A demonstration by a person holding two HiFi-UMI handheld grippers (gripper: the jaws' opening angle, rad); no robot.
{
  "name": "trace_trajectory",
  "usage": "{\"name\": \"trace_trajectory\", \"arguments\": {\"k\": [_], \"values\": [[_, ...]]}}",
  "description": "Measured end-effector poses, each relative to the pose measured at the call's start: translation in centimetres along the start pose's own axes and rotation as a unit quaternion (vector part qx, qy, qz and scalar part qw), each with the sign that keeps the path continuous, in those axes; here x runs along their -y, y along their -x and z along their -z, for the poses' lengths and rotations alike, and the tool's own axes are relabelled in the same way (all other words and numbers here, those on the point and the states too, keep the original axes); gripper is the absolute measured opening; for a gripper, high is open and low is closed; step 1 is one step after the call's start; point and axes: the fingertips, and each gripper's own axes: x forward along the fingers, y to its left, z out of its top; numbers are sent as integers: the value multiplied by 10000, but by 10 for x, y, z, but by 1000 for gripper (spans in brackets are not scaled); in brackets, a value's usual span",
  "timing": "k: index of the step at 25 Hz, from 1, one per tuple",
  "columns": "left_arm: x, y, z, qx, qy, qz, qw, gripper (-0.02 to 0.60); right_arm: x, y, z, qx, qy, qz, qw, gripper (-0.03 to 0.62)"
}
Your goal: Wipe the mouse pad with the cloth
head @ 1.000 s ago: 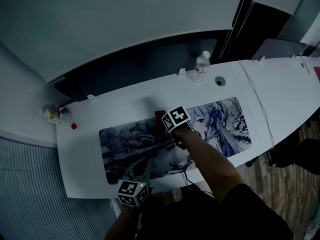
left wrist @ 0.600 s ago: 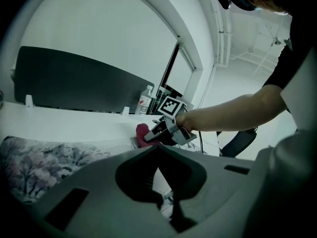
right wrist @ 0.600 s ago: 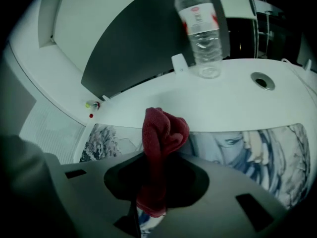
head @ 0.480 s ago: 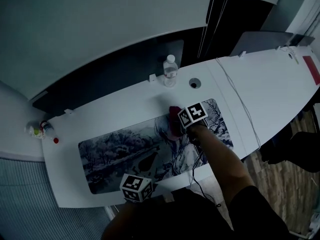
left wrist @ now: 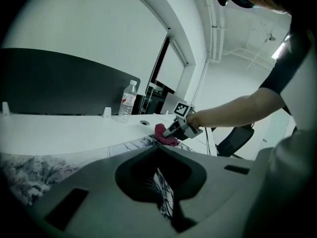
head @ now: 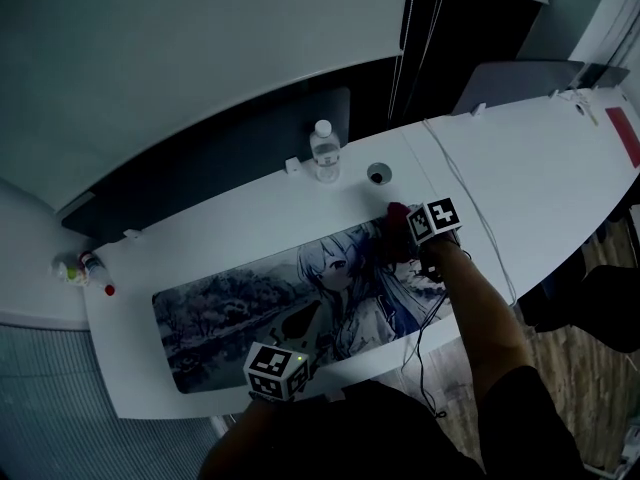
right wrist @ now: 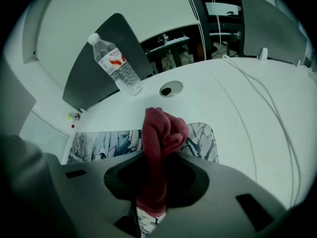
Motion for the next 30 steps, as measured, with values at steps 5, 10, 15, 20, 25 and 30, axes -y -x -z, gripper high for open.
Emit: {"name": "trace_trajectory", "arguments": {"k": [5,10,15,20,25,30], "values": [[1,-1,-1,19,23,-53,10000,6,1,-1,-2,-35,134,153,9998,109],[-3,11,1,68,65,-203,9998,6,-4,2,0,104,88,174,9998,110],[-8,37,6,97,108,-427,9990,6,-14,10,-2,876,462,319,9946,109],[-19,73,8,277,85,-622,9976,6,-76,30,12,1680,603,-293,9835,109],[-22,120,18,409,167,-675,9967,6,-137,53,37,2279,795,-446,9694,109],[-23,177,35,553,172,-603,9965,6,-215,79,70,2870,754,-634,9528,109]]}}
